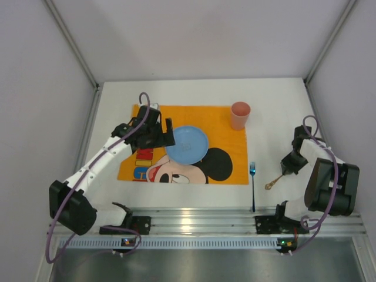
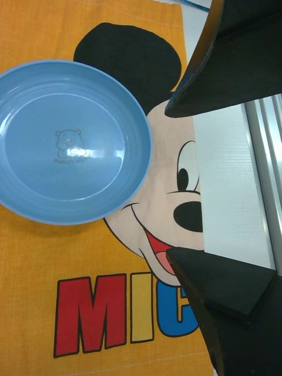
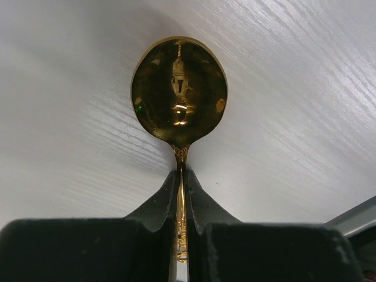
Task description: Set the dinner table for one person
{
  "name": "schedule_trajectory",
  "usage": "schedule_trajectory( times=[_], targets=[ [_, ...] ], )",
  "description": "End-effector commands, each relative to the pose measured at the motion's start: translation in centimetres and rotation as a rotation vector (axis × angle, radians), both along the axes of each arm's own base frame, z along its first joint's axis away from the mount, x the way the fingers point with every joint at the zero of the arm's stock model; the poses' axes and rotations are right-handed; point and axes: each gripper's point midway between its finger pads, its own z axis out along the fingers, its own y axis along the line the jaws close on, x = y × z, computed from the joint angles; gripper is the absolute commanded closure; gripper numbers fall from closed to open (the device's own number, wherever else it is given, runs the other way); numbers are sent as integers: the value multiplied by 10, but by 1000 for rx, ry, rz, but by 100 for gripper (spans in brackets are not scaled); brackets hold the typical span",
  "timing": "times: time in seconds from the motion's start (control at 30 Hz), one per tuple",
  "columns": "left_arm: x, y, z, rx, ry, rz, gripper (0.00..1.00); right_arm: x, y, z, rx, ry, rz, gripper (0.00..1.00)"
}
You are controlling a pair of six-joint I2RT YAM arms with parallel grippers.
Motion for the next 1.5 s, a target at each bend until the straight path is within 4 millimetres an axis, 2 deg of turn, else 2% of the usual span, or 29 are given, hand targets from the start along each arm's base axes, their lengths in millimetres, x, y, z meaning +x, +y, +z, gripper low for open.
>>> schedule_trajectory(
  times=[0.0,0.07,0.1,0.17,0.2,0.23,0.27,0.3,0.33,0.37,0.4,0.47,0.5,0.53,0.57,0.6,0.63,0.67,0.7,0.77,0.8,0.83,0.87,0.9,1.0,1.07,1.23,1.27,1.47],
  targets=[
    [13,-20,20,-45,-53,-91,3,28,-18,9,-65,-93,30,100],
    [16,-34,27,-73,-61,-146,3,45,-19,38,-71,-169,51,100],
    [15,-46,21,-67,-40,-188,3,51,-19,49,-73,-201,59,100],
    [14,-72,31,-96,-42,-267,3,66,-17,85,-79,-289,78,100],
    [3,-94,17,-70,8,-339,3,70,-16,100,-83,-323,85,100],
    [4,-112,28,-73,-11,-377,3,76,-16,118,-87,-352,92,100],
    [-2,-126,25,-61,4,-415,3,78,-15,129,-92,-373,100,100],
    [-16,-151,5,-31,66,-478,3,79,-14,143,-96,-405,104,100],
    [-21,-167,11,-32,85,-504,3,82,-11,159,-90,-438,109,100],
    [-26,-180,7,-29,109,-522,4,84,-10,170,-88,-465,107,100],
    [-36,-198,-13,-17,177,-529,5,85,-9,186,-90,-504,110,100],
    [-44,-221,-9,-42,224,-535,5,87,-6,221,-91,-571,117,100],
    [-55,-235,-26,-28,281,-523,6,87,-5,234,-97,-593,118,100],
    [-54,-250,-17,-50,270,-526,6,84,-4,259,-103,-628,119,100],
    [-59,-255,-21,-40,291,-523,6,83,-2,272,-100,-651,120,100],
    [-69,-268,-36,-17,323,-524,6,81,1,284,-94,-676,126,100],
    [-68,-282,-26,-38,302,-530,6,79,9,304,-75,-722,148,100],
    [-73,-288,-29,-27,314,-536,6,77,11,313,-72,-744,153,100],
    [-84,-301,-45,-8,339,-541,6,75,20,320,-42,-767,178,100],
    [-92,-323,-41,-23,325,-556,7,68,32,333,-17,-796,214,100],
    [-106,-330,-60,25,352,-559,7,64,40,337,0,-810,239,100],
    [-109,-341,-53,12,329,-563,7,59,45,340,11,-810,249,100],
    [-116,-346,-69,34,353,-552,7,55,50,342,32,-815,251,100],
    [-127,-348,-75,55,368,-553,8,50,55,345,48,-827,258,100],
    [-138,-342,-95,98,408,-476,10,34,72,356,114,-851,277,100],
    [-136,-336,-109,132,385,-408,12,25,83,364,148,-862,312,100],
    [-151,-352,-133,147,333,-374,19,7,102,385,191,-895,393,100],
    [-151,-353,-145,170,324,-348,21,6,104,387,196,-901,405,100],
    [-163,-365,-173,176,290,-294,32,-8,119,393,207,-916,488,100]
  ],
)
